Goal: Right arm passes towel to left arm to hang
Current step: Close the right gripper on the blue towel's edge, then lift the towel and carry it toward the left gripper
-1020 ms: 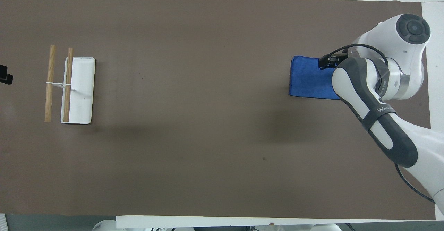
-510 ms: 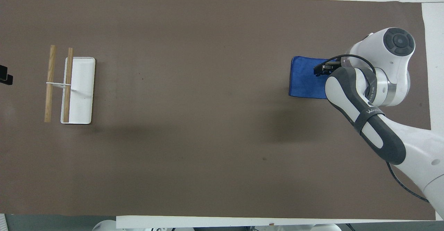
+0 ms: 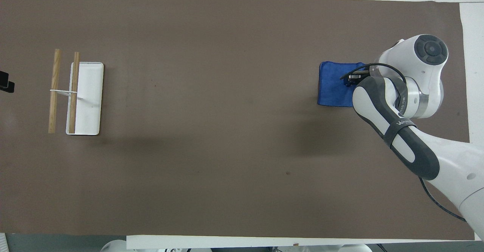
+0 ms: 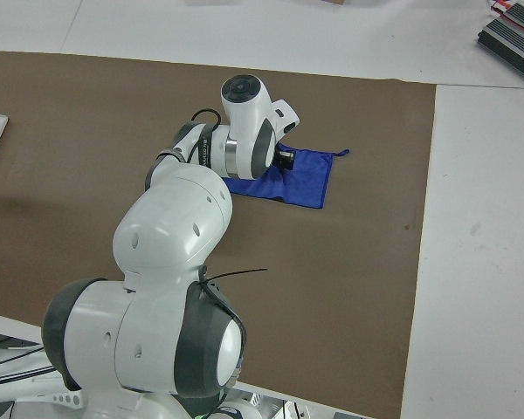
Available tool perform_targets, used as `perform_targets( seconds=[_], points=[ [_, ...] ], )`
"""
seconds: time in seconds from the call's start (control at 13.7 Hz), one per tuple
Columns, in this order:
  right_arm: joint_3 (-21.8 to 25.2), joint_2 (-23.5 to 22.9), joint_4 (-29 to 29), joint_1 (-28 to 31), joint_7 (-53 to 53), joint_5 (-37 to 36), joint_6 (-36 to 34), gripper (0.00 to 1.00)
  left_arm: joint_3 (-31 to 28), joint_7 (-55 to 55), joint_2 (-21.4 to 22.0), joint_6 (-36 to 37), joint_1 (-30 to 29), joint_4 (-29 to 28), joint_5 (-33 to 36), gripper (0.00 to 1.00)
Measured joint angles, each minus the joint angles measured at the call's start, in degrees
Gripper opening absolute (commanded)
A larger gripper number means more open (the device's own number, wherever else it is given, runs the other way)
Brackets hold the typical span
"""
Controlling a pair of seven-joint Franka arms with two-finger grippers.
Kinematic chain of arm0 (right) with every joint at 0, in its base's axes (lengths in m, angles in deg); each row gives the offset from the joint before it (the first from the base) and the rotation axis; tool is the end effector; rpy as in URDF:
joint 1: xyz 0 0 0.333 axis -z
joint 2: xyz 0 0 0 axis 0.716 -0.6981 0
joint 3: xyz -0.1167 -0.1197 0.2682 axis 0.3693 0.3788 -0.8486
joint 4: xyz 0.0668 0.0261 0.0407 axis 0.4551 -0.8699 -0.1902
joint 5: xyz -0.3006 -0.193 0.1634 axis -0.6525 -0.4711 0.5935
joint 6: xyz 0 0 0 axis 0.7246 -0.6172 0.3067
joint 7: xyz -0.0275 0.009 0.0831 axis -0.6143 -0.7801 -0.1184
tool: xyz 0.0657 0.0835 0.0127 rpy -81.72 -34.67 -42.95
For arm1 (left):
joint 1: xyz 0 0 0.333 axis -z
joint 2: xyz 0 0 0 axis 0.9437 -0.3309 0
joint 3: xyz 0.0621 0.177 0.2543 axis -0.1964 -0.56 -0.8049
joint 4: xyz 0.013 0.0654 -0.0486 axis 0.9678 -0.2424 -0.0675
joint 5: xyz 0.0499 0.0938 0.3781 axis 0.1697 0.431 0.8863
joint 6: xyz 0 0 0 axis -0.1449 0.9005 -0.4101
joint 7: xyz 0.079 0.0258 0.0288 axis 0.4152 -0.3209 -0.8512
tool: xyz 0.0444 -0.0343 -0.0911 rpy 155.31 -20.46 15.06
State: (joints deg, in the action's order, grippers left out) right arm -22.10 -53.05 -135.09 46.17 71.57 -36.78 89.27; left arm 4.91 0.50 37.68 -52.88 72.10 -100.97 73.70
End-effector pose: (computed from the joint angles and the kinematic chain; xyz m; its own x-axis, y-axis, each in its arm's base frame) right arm 0.6164 0.0057 0.2884 0.9997 -0.0081 0.0248 -0.0081 -1.0000 0.0018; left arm 0.5423 0.0078 0.6162 0.9965 -0.0582 -0.0597 -0.0612 -0.9970 -0.0484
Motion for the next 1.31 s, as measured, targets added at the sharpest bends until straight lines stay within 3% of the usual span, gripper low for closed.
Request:
perform_targets(
  seconds=[0.07,0.36,0.66,0.87,1.31],
  points=[
    [0.0,0.2,0.0,0.0,0.2,0.0,-0.1,0.0,0.0,0.0,0.0,0.0,0.0,0.0,0.0,1.0],
    [0.0,0.2,1.3,-0.1,0.6,0.0,-3.6,0.0,0.1,0.0,0.0,-0.2,0.6,0.0,0.0,1.0],
    [-2.0,0.6,9.7,-0.1,0.6,1.4,-15.8,0.0,0.0,0.0,0.0,-1.8,0.5,0.0,0.0,1.0],
    [-4.3,2.1,16.3,-0.9,-3.3,15.2,-24.5,0.0,0.2,0.0,0.0,-1.8,0.7,0.0,0.0,1.0],
    [-10.5,4.0,18.0,-4.6,-28.0,38.7,-25.5,0.0,0.1,0.0,0.0,-1.5,0.6,0.0,0.0,1.0]
  ],
)
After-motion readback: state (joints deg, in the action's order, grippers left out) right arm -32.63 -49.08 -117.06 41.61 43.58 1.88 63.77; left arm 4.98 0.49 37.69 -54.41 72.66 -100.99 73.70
